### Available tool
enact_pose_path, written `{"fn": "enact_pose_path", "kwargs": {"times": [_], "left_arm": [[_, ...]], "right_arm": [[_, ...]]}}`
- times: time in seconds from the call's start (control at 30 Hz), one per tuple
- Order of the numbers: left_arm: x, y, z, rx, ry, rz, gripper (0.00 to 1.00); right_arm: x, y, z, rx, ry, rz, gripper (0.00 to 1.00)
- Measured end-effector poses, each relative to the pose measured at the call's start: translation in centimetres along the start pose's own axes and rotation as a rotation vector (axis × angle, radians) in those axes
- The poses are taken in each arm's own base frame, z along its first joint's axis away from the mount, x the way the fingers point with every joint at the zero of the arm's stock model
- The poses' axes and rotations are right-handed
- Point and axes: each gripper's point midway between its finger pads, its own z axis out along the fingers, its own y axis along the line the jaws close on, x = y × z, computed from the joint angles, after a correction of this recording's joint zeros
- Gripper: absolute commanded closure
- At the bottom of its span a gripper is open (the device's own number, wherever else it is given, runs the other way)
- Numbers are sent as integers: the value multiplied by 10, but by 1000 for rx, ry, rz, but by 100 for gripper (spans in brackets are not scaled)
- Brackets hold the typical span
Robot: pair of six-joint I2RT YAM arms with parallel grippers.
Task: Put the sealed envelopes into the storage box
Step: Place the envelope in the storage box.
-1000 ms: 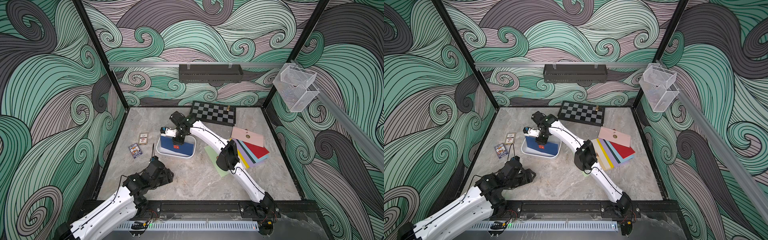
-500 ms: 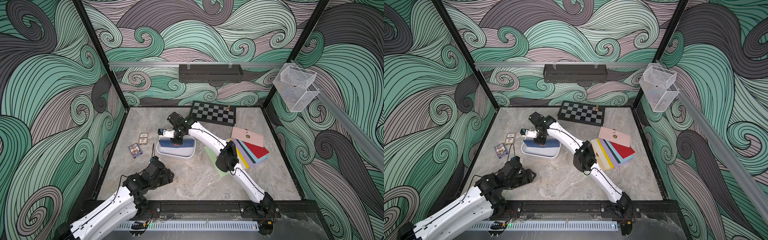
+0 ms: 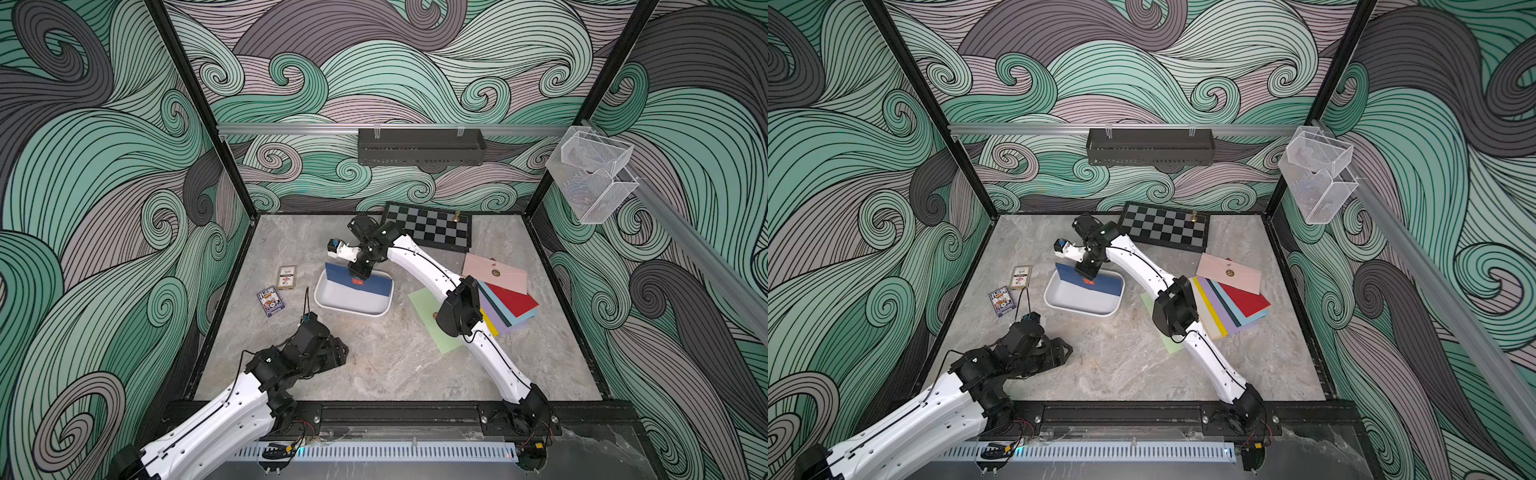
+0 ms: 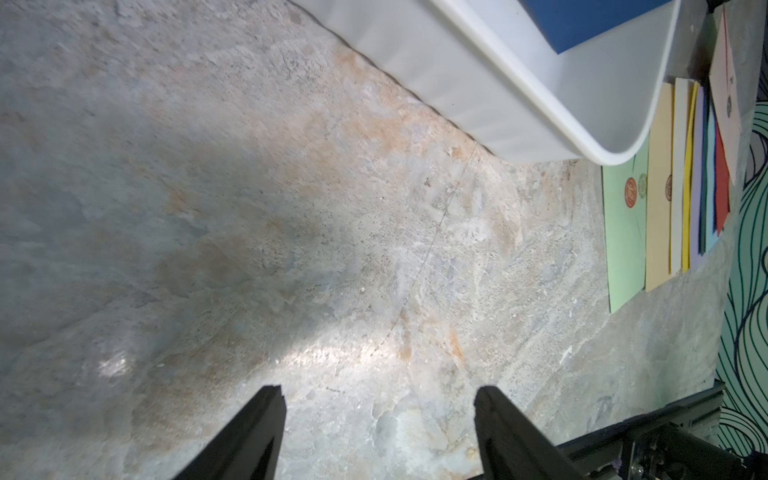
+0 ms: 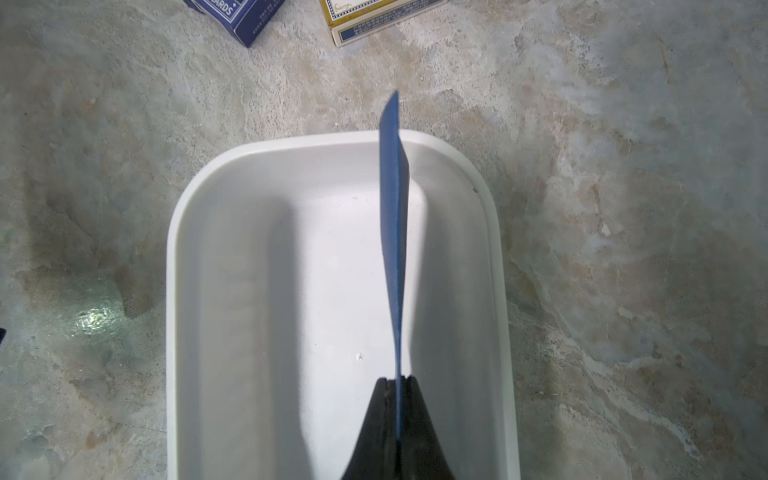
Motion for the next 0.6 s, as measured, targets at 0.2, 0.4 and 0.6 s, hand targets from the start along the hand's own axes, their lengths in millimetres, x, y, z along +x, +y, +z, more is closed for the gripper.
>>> {"fn": "enact_pose_path", "kwargs": {"times": [0.2, 0.4, 0.6], "left_arm": [[0, -1, 1, 3, 1, 0, 24], [0, -1, 2, -1, 5, 1, 24], [1, 0, 4, -12, 13, 2, 24]], "right_arm": [[0, 3, 2, -15, -2, 3, 63], [5, 0, 13, 15, 26, -10, 62], [8, -14, 16, 71, 39, 1, 53]]}}
